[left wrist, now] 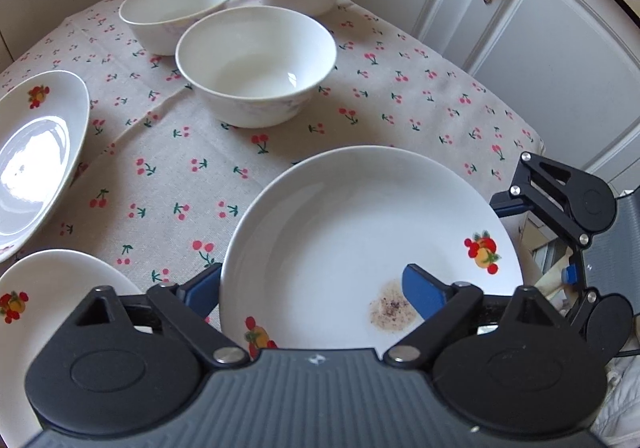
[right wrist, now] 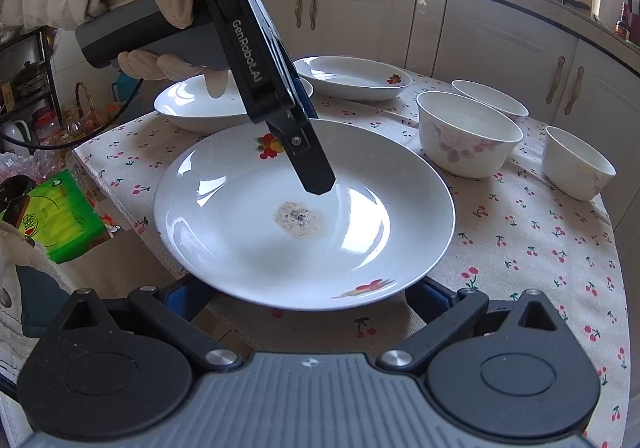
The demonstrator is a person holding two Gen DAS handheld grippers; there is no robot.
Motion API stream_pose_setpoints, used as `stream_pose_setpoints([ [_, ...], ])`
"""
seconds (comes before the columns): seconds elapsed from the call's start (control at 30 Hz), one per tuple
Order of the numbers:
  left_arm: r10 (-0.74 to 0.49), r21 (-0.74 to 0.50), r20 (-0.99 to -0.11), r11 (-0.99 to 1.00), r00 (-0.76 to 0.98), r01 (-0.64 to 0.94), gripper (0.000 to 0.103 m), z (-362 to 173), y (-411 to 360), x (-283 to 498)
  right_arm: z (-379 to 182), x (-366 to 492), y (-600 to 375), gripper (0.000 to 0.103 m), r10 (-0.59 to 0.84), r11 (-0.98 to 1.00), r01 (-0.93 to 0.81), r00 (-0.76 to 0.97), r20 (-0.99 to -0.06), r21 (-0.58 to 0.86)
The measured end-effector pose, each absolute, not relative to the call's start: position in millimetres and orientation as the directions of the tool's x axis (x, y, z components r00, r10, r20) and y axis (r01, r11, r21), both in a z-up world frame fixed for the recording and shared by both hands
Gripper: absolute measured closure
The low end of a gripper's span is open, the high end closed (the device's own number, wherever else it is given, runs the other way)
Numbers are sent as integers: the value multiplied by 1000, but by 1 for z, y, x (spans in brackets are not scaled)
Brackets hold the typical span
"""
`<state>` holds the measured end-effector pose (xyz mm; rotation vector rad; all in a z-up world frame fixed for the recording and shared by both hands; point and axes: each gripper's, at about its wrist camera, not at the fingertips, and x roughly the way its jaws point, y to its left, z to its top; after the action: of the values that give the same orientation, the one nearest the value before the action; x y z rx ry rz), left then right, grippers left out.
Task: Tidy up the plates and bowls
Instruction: 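Grasp the rim of the stained white plate with the left tool, then lift the stained plate with the left tool and carry it over another plate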
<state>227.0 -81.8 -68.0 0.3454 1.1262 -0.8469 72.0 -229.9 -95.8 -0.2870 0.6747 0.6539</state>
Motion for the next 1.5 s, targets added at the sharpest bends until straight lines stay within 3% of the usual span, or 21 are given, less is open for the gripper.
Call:
stream_pose_setpoints([
  [0.43,-392,-197,-917,611,77,767,13,-68,-87,240,-95,74,-230,0,465,767,-641,583,-667,-25],
  [1.5,-422,-244,-906,597,41,764,12,-64,-83,248,-87,76,-229,0,471,765,-644,572,-672,-12],
])
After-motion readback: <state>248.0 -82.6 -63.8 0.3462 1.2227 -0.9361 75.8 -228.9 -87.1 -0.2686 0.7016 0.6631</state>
